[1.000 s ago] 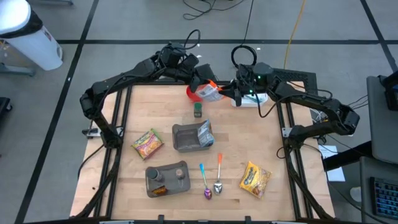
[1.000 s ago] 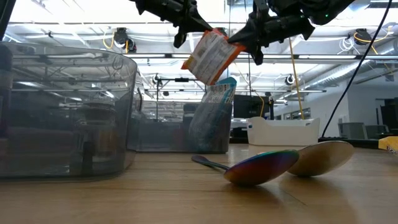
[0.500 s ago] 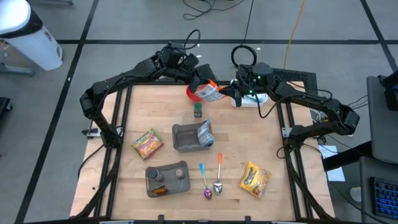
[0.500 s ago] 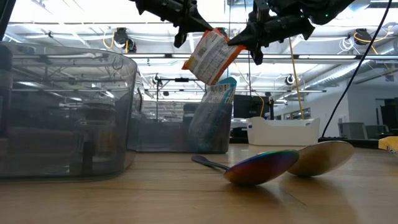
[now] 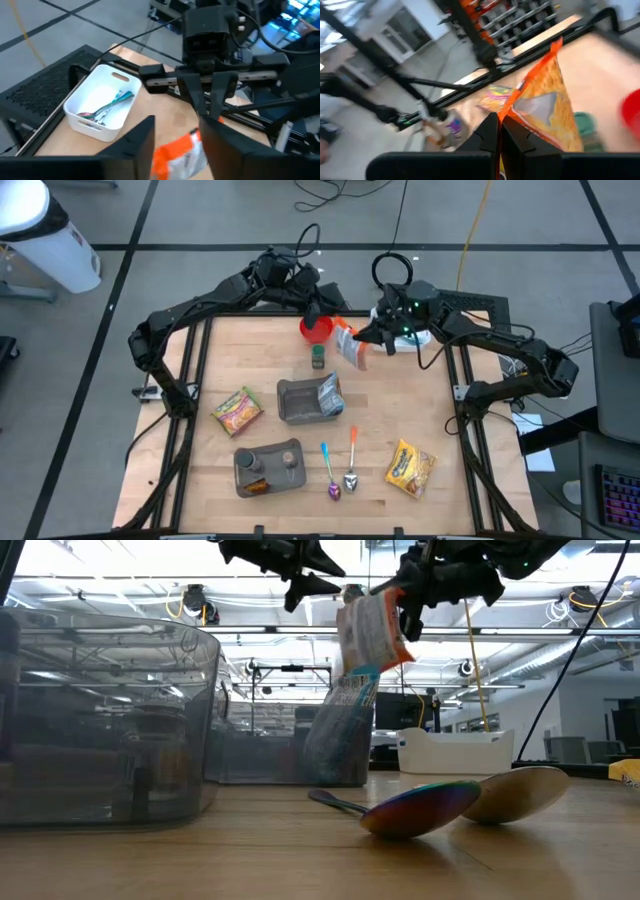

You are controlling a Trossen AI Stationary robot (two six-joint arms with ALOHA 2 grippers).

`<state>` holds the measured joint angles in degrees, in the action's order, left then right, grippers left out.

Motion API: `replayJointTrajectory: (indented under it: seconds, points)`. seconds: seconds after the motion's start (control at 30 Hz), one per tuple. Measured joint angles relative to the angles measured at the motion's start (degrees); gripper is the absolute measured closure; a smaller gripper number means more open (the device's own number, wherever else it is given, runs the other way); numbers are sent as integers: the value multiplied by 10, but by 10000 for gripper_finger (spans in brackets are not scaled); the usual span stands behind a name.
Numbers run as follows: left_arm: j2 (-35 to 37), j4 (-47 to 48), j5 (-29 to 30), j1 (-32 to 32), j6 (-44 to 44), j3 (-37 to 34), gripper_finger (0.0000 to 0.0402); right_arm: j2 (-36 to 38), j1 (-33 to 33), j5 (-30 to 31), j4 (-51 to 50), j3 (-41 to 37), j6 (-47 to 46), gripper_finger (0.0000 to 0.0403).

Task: Pick & Place Food Item
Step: Put the orange noodle pack into the top black bin

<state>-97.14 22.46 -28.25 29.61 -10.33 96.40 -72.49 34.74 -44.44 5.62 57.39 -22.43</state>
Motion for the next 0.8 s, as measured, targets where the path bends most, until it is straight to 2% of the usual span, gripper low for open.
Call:
replayJointTrajectory:
  seconds: [0.17, 0.3, 0.47, 0.63, 0.8]
  points:
    - [0, 3, -31, -20, 39, 6, 184, 0, -3, -95, 1, 0, -51, 403]
    - [0, 34, -28, -49, 91, 32, 161, 0, -19, -128, 1, 0, -70, 403]
    - [-14, 113, -5, -75, 128, 88, 163, 0, -38, -130, 1, 0, -74, 403]
    - [-78, 234, -25, -97, 131, 187, 179, 0, -50, -126, 5, 0, -74, 403]
    - [-147, 316, -32, -113, 135, 287, 192, 1, -62, -125, 6, 0, -74, 403]
